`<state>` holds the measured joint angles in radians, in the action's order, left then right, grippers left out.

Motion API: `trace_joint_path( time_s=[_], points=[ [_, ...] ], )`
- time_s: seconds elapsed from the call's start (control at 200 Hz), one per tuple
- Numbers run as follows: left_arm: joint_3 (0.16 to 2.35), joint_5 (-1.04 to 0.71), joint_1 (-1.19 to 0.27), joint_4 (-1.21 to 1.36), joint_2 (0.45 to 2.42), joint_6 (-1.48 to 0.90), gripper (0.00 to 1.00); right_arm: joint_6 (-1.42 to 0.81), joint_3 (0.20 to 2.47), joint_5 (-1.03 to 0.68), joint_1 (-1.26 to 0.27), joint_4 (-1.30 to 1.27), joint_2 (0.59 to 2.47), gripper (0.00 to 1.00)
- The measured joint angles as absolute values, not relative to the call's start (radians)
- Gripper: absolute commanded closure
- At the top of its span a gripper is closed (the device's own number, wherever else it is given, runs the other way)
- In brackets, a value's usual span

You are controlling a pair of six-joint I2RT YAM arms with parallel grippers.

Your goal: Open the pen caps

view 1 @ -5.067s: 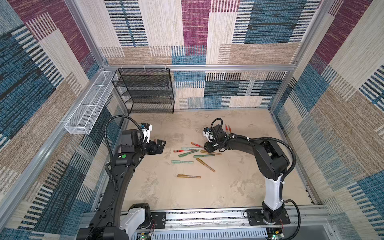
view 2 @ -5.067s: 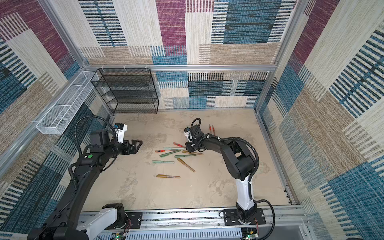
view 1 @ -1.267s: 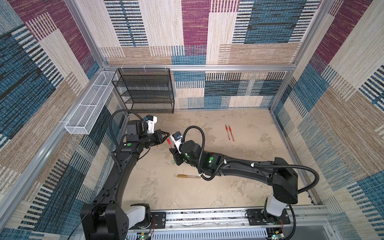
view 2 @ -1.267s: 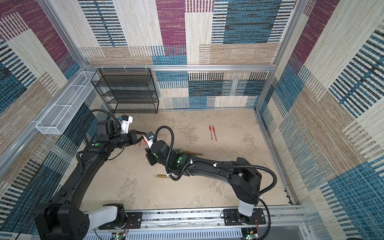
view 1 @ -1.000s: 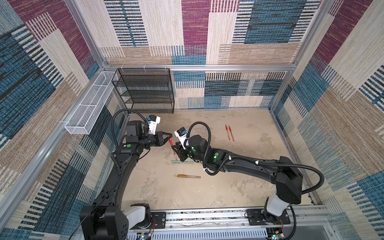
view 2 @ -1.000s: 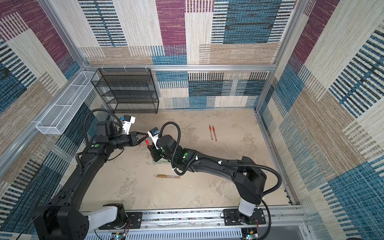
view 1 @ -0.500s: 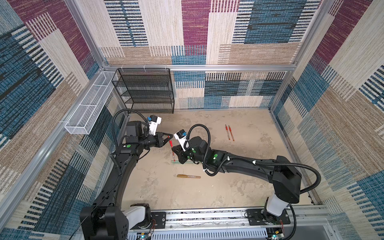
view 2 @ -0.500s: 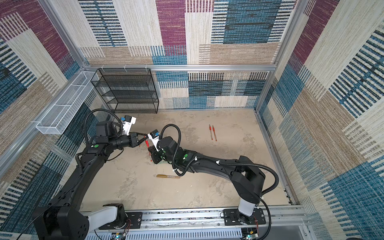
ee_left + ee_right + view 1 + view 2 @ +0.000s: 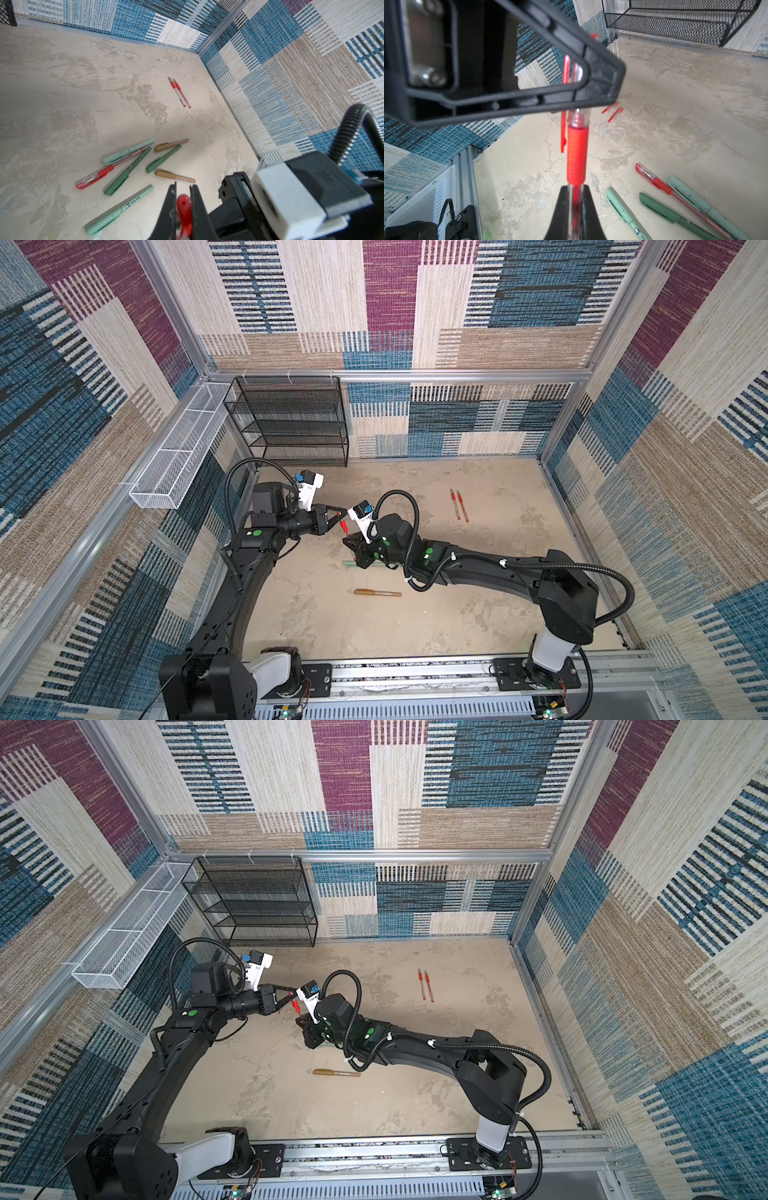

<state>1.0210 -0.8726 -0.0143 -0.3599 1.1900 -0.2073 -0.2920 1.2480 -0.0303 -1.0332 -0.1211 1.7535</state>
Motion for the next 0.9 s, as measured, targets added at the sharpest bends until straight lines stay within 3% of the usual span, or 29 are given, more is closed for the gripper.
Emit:
trace_joint_path(
  time_s=[0.626, 0.897],
  points=[
    [1.097, -0.868, -0.006, -0.525, 1.221, -0.237, 1.0, -0.363, 1.008, -0.036, -1.039, -0.387, 1.657, 1.0],
    [1.135, -0.71, 0.024, -0.45, 1.249, -0.237, 1.0, -0.422, 0.862, -0.017, -1.029, -0.269, 1.582, 1.0]
  ],
)
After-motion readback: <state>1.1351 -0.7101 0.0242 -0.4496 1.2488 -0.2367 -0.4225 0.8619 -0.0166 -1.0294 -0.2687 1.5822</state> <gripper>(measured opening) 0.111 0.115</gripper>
